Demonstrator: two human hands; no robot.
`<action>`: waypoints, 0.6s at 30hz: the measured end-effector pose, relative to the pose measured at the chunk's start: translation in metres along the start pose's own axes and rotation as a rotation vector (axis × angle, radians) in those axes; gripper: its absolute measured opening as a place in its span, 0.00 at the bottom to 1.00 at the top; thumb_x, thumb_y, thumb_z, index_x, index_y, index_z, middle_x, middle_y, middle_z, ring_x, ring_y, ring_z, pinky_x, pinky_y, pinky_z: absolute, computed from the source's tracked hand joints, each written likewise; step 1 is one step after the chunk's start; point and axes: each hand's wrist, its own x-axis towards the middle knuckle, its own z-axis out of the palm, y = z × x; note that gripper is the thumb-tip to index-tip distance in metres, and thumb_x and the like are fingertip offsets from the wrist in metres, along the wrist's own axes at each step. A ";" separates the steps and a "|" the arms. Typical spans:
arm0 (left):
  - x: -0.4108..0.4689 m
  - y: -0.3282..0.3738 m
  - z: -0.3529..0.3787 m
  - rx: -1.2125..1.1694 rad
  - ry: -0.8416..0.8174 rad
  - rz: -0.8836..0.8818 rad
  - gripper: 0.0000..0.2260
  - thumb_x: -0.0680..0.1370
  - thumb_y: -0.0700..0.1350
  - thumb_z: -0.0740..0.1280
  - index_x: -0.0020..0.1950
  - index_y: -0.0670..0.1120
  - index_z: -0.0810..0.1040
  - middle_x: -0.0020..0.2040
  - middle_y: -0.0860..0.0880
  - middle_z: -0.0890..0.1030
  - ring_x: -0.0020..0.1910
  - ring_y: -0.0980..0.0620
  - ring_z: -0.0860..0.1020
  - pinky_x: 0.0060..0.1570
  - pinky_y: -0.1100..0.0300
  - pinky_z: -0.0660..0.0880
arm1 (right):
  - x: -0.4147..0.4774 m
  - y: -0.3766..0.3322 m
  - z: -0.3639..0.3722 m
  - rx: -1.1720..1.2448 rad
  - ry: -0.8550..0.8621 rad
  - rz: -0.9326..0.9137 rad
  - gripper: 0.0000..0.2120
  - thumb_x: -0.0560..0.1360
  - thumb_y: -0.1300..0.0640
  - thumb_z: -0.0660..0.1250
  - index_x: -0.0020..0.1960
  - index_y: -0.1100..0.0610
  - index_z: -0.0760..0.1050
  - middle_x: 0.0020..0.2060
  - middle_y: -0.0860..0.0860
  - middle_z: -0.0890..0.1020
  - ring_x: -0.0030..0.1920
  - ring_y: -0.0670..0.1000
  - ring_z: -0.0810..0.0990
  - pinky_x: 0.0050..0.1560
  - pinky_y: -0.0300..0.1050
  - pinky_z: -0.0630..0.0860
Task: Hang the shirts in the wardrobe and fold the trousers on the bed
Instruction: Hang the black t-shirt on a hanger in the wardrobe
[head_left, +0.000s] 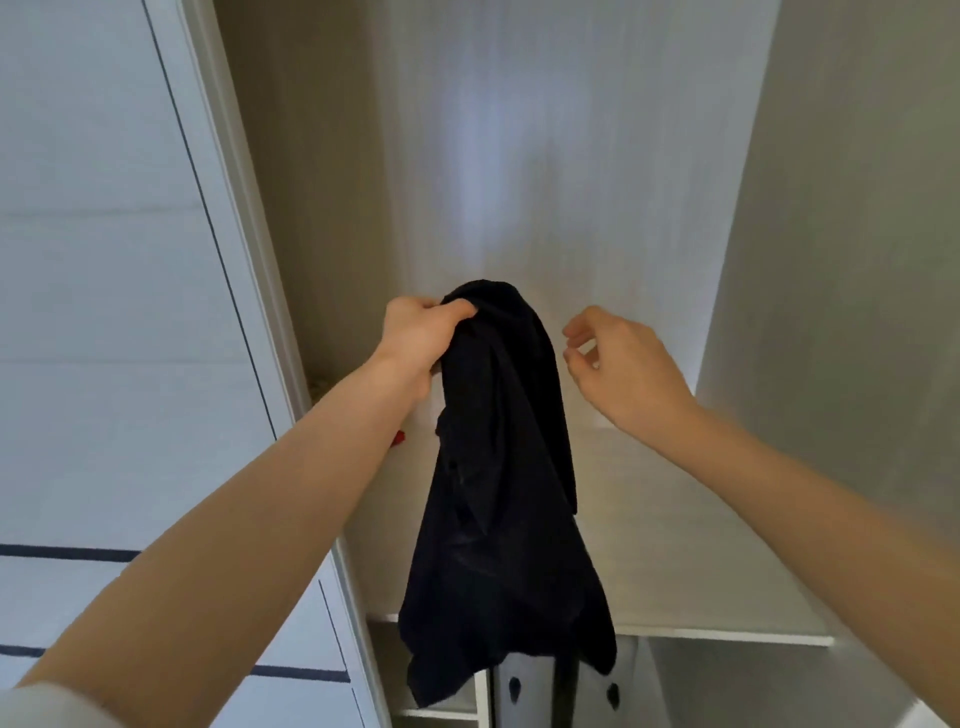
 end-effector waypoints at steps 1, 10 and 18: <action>0.003 0.003 0.005 -0.020 -0.007 -0.011 0.14 0.75 0.41 0.71 0.57 0.33 0.79 0.50 0.41 0.83 0.45 0.48 0.83 0.45 0.56 0.81 | -0.002 -0.002 -0.001 0.030 -0.017 0.004 0.10 0.79 0.55 0.63 0.58 0.55 0.75 0.50 0.49 0.81 0.46 0.48 0.79 0.50 0.46 0.77; 0.019 0.017 0.021 -0.158 -0.084 -0.068 0.04 0.77 0.39 0.71 0.45 0.41 0.77 0.44 0.45 0.81 0.41 0.52 0.81 0.36 0.63 0.81 | -0.018 -0.003 0.021 0.078 -0.327 0.139 0.12 0.79 0.50 0.64 0.49 0.60 0.75 0.42 0.51 0.80 0.43 0.51 0.79 0.45 0.45 0.77; 0.032 0.018 0.001 -0.192 -0.123 -0.127 0.06 0.74 0.38 0.73 0.46 0.40 0.77 0.46 0.45 0.81 0.44 0.51 0.81 0.42 0.60 0.79 | 0.015 0.021 -0.005 0.111 -0.071 0.333 0.16 0.82 0.56 0.56 0.37 0.59 0.70 0.31 0.51 0.73 0.32 0.47 0.70 0.32 0.40 0.64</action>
